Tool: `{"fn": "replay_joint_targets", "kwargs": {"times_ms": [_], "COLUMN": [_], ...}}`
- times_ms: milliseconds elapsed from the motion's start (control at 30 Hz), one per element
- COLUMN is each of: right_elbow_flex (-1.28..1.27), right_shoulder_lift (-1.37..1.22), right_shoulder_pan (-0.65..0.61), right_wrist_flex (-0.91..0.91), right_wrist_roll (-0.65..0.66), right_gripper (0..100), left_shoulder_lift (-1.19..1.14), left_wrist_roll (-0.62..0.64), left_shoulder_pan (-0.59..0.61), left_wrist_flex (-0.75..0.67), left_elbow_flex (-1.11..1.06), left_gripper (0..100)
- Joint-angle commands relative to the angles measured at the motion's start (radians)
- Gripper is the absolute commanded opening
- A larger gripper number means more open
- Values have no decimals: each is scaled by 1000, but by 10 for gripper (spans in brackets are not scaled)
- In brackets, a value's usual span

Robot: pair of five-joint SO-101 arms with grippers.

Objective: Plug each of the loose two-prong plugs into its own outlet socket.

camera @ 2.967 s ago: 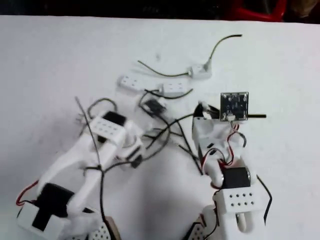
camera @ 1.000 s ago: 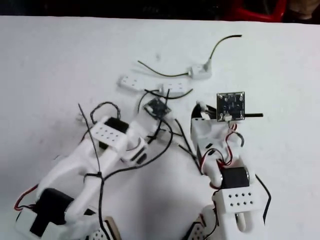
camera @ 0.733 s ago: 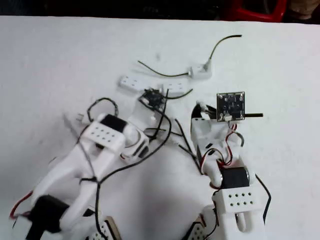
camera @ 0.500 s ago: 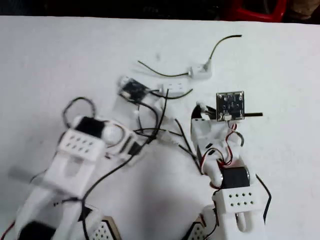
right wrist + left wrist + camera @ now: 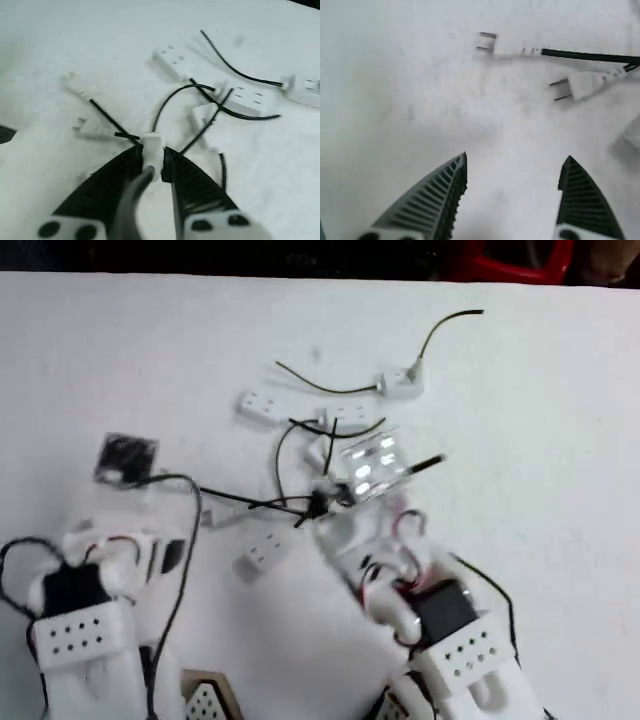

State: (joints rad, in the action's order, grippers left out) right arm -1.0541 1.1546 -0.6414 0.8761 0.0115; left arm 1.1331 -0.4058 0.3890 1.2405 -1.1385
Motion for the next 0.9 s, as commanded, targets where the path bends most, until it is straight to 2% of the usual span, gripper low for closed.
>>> {"fn": "replay_joint_targets", "kwargs": {"times_ms": [0,267,467,600,867], "right_elbow_flex": [40,40,44,63,140], "right_shoulder_lift": [-81,-341,-449,-495,-611], "right_shoulder_pan": [-120,-225,-228,-223,-222], "right_wrist_flex": [-7,-156,-186,-186,-188], "right_wrist_roll": [11,11,15,101,63], "right_gripper": [17,17,17,17,17], "left_shoulder_lift": [50,54,54,54,53], "left_wrist_roll": [-9,-6,-6,-6,-6], "left_shoulder_pan": [131,171,171,171,171], "left_wrist_flex": [-109,-201,-199,-199,-199], "left_elbow_flex": [-92,-213,-219,-219,-221], "left_gripper": [294,294,294,294,294]}}
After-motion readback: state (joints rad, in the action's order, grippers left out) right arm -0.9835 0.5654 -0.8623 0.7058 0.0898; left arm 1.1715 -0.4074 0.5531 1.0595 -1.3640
